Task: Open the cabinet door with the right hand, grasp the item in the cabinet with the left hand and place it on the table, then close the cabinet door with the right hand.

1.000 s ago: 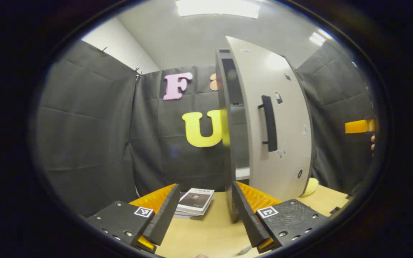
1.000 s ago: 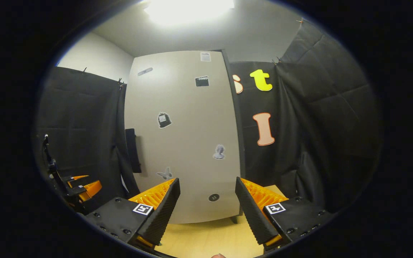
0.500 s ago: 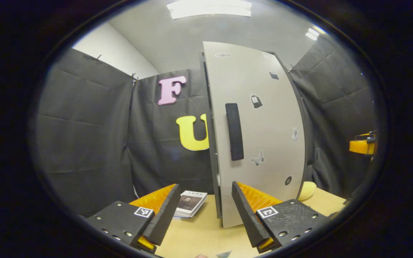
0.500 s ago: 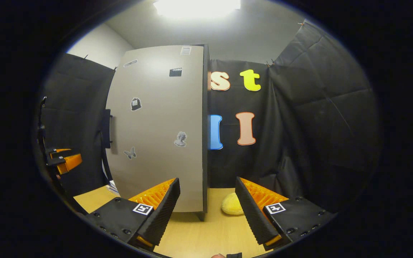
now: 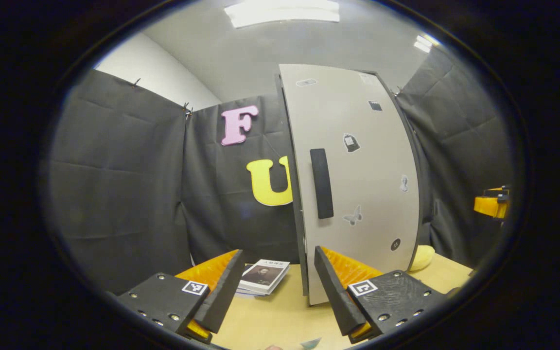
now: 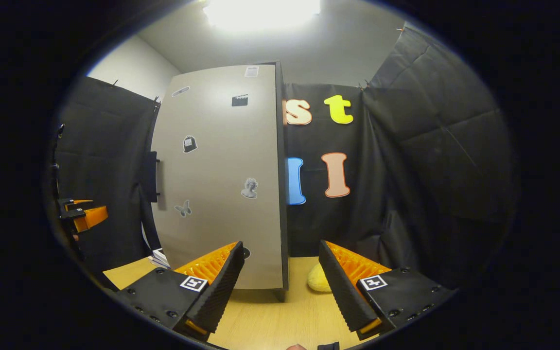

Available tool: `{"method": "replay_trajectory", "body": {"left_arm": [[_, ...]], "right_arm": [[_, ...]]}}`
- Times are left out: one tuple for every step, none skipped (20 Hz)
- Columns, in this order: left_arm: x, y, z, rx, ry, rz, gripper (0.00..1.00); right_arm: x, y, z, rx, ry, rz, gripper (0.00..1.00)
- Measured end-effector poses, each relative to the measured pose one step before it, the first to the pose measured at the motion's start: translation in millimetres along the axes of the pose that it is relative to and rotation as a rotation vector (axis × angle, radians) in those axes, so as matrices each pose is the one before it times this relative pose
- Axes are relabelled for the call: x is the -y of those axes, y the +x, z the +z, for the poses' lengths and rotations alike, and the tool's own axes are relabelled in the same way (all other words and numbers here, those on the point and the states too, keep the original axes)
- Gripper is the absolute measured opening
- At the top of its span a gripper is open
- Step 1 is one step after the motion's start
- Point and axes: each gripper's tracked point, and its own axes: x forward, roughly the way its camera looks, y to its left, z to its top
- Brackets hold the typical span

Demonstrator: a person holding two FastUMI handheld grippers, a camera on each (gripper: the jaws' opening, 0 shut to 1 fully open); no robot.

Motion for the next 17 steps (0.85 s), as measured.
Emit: {"method": "replay_trajectory", "body": {"left_arm": [[-3.75, -0.36, 0.25, 0.00071, 0.00172, 0.00069, 0.89], [-4.45, 0.24, -1.42, 0.00033, 0.00261, 0.0009, 0.88], [-4.93, 0.76, -0.68, 0.00137, 0.0002, 0.00275, 0.88], [-3.93, 0.31, -0.04, 0.00178, -0.00237, 0.00115, 0.87], [-3.92, -0.58, -0.41, -0.00133, -0.00451, 0.00146, 0.87], [-3.91, -0.05, -1.76, 0.00033, -0.00572, -0.00089, 0.87], [-3.42, 0.82, -0.91, -0.00212, -0.0055, 0.00026, 0.87], [-2.87, -0.52, -1.0, -0.00146, -0.00335, -0.00036, 0.87], [-2.54, 0.75, 0.5, 0.00036, 0.0006, 0.00118, 0.87], [-2.43, -0.74, 0.51, 0.00288, 0.00245, 0.00061, 0.87], [-2.21, -0.18, 1.23, 0.00465, 0.00324, 0.00032, 0.87], [-2.03, 0.17, 1.27, 0.00446, 0.00492, 0.00186, 0.87], [-1.69, -0.35, 1.99, 0.00414, 0.00304, 0.00097, 0.87], [-0.57, -0.5, -0.01, 0.00215, -0.00022, 0.00023, 0.87], [-0.56, -0.42, 0.73, 0.00106, -0.00223, -0.00003, 0.87], [-1.12, 0.32, 0.32, 0.00109, -0.00241, 0.00066, 0.87], [-0.84, -0.84, 1.99, 0.00149, -0.00116, 0.00157, 0.87]], "right_arm": [[-1.01, -0.4, 2.64, 0.00788, 0.00098, -0.01125, 0.98], [-1.9, 0.06, 1.68, 0.00541, 0.00005, -0.00573, 0.98], [-2.83, -0.53, 2.38, 0.00715, -0.00326, -0.00324, 0.98], [-0.74, -0.72, 2.69, 0.0064, -0.00801, -0.0076, 0.98], [0.39, -1.71, 2.35, 0.00561, -0.00889, -0.01009, 0.98], [0.3, -1.5, 1.47, 0.00576, -0.00661, -0.00783, 0.98], [0.75, -1.22, 2.41, 0.00557, -0.00146, -0.00894, 0.98], [-0.36, -0.77, 0.57, 0.00326, 0.00139, -0.007, 0.98], [0.77, -0.59, 3.61, 0.01023, 0.00495, -0.0075, 0.98], [0.16, -1.51, 1.87, 0.00686, 0.00297, -0.00574, 0.98], [0.75, 0.07, 2.18, 0.00322, 0.00038, -0.00518, 0.98], [1.16, 0.04, -0.13, 0.00066, -0.00152, -0.00576, 0.98], [0.52, -1.88, 0.2, -0.00117, -0.00283, -0.00307, 0.98], [0.24, 0.11, 0.17, -0.00027, -0.00109, -0.0026, 0.98], [-0.27, 0.21, 0.27, -0.00073, -0.00029, 0.00021, 0.98], [-0.76, -1.17, 0.78, 0.00231, -0.00156, 0.00073, 0.98], [0.06, -0.71, 0.54, 0.00112, -0.00459, -0.00099, 0.98]]}}
